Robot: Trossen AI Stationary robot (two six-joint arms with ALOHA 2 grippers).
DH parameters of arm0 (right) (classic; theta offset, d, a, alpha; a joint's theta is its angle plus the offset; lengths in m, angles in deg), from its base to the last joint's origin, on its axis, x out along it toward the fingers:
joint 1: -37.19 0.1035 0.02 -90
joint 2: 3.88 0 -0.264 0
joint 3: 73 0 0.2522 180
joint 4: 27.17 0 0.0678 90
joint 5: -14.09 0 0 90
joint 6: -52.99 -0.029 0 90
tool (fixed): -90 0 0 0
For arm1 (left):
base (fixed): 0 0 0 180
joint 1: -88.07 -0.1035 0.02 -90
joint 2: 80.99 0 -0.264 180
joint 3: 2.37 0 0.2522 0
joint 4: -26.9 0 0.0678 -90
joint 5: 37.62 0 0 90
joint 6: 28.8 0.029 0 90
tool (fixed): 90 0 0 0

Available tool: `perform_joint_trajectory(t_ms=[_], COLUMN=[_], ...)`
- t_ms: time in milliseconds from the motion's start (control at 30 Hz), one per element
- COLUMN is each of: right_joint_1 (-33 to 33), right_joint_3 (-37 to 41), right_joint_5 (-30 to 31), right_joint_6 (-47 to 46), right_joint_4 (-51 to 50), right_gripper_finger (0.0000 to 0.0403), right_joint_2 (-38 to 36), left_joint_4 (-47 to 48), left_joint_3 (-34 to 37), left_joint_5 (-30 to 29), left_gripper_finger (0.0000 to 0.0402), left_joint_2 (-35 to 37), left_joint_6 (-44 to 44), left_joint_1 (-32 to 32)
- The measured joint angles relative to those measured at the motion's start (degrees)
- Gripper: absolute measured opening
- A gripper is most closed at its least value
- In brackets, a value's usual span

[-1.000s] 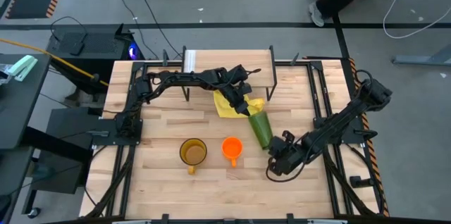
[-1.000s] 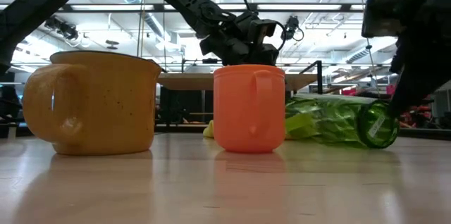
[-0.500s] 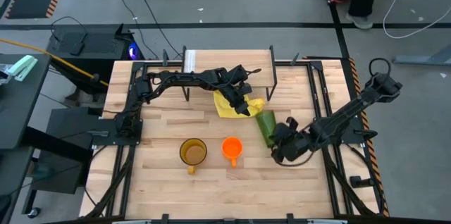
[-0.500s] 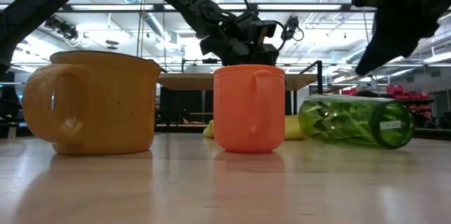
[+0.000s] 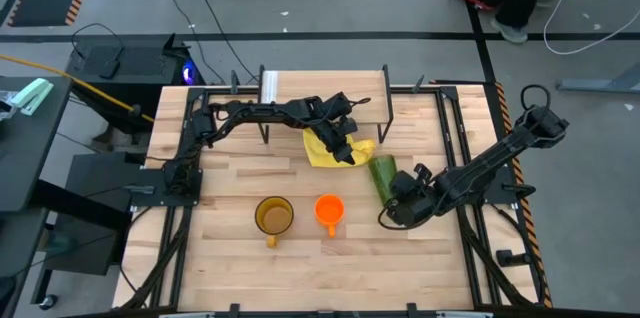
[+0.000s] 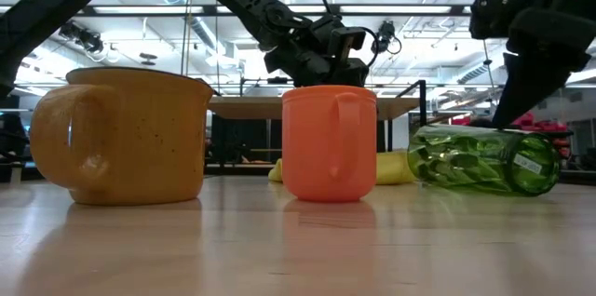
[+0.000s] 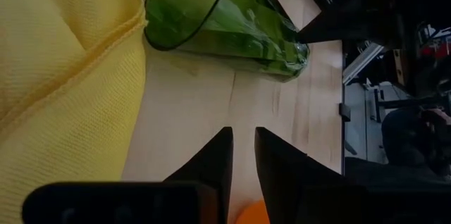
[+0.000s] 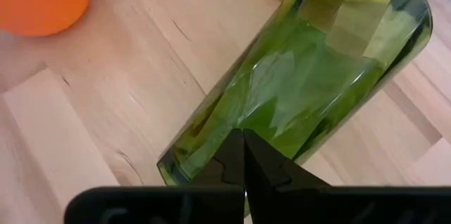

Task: Stack small to large cups/mugs on shelf
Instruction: Put the green cup on the shelf

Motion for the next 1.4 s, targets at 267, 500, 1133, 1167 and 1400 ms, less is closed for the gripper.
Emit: perform_joint_trajectory(t_ms=[267, 500, 1133, 1167, 1400], right_joint_1=[7.3, 12.6, 12.9, 12.7, 9.4], right_joint_3=[0.1, 0.3, 0.2, 0.2, 0.2], right_joint_5=[-1.6, -4.2, 5.7, 5.5, 1.9], right_joint_6=[-7.7, -11.6, -17.4, -18.0, -18.4], right_joint_4=[-0.3, 1.1, -19.5, -20.6, -23.4], right_gripper_finger=[0.0002, 0.0003, 0.004, 0.0045, 0.0091], right_joint_2=[0.1, 0.3, -13.4, -14.8, -24.3], left_joint_4=[-0.1, -0.1, 0.0, 0.0, -0.1], left_joint_3=[0.0, 0.1, 0.2, 0.2, 0.2], left_joint_5=[0.0, 0.0, 3.8, 3.8, 4.0], left_gripper_finger=[0.0075, 0.0071, 0.0074, 0.0076, 0.0077], left_joint_2=[0.0, -0.1, -0.3, -0.3, -0.3], left_joint_6=[0.0, -0.2, 0.7, 0.7, 0.8], left_joint_1=[0.0, 0.4, 2.1, 2.1, 2.1])
